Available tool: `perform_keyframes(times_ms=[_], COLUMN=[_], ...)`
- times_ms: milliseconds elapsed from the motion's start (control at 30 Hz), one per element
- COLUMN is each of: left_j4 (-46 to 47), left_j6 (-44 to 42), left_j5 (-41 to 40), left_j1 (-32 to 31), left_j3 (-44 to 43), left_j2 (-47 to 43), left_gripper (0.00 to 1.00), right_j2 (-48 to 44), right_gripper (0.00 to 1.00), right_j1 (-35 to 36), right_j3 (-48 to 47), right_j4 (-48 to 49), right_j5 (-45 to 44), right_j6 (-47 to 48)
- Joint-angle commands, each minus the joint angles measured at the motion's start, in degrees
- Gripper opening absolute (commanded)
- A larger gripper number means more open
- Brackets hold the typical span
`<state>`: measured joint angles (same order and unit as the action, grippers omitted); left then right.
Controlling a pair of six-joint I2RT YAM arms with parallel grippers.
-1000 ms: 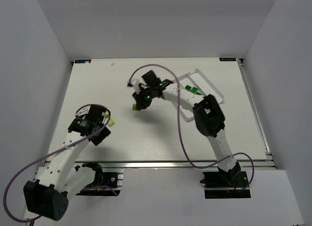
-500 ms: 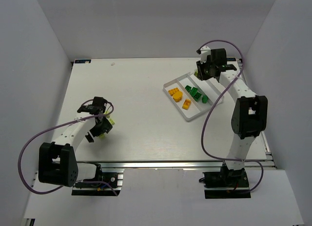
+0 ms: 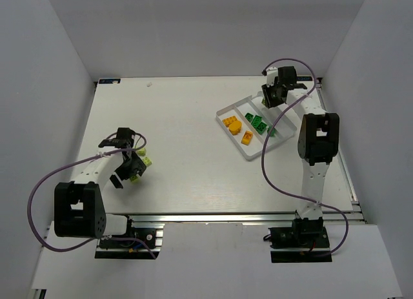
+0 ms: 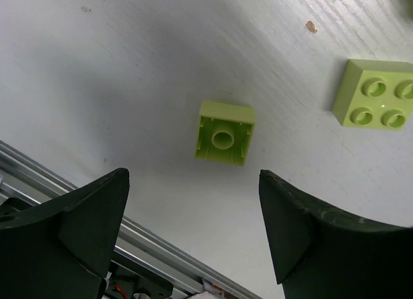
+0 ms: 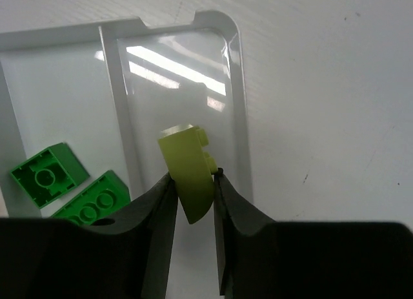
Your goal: Sort the legos into containers by color
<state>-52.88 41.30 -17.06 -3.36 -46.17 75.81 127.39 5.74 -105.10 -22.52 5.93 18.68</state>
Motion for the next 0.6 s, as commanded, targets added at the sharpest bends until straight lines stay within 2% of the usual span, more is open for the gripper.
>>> perform_keyframes(times_ms=[0, 167, 200, 333, 433, 567], left_j4=[3.04, 4.71, 5.24, 7.53, 9.02, 10.08], left_j6=[-2.1, -3.24, -3.59, -5.08, -5.61, -6.05], left_j5=[3.52, 4.31, 4.66, 6.77, 7.13, 7.04], left_j1=[0.81, 1.95, 2.47, 3.0, 3.0, 3.62], left_j3=[0.82, 0.47, 0.3, -0.14, -0.84, -1.73], left_j2=[1.35, 4.17, 4.6, 7.77, 9.97, 12.08], left_gripper=[0.91, 0.91, 0.9, 0.84, 0.72, 0.45], right_j2=[0.4, -2.76, -4.33, -8.91, -12.69, -18.22], right_gripper=[0.4, 0.67, 0.7, 0.71, 0.72, 0.72], right_j1=[-0.29, -1.16, -1.34, -2.31, -2.84, -3.01], right_j3=[-4.76, -2.75, -2.22, 1.9, 5.76, 10.26], right_j4=[-0.24, -0.42, -0.42, 0.2, 1.34, 2.4], right_j5=[0.22, 2.76, 3.38, 7.06, 10.13, 13.31], right_j6=[1.54, 0.92, 0.57, -1.36, -3.11, -4.7])
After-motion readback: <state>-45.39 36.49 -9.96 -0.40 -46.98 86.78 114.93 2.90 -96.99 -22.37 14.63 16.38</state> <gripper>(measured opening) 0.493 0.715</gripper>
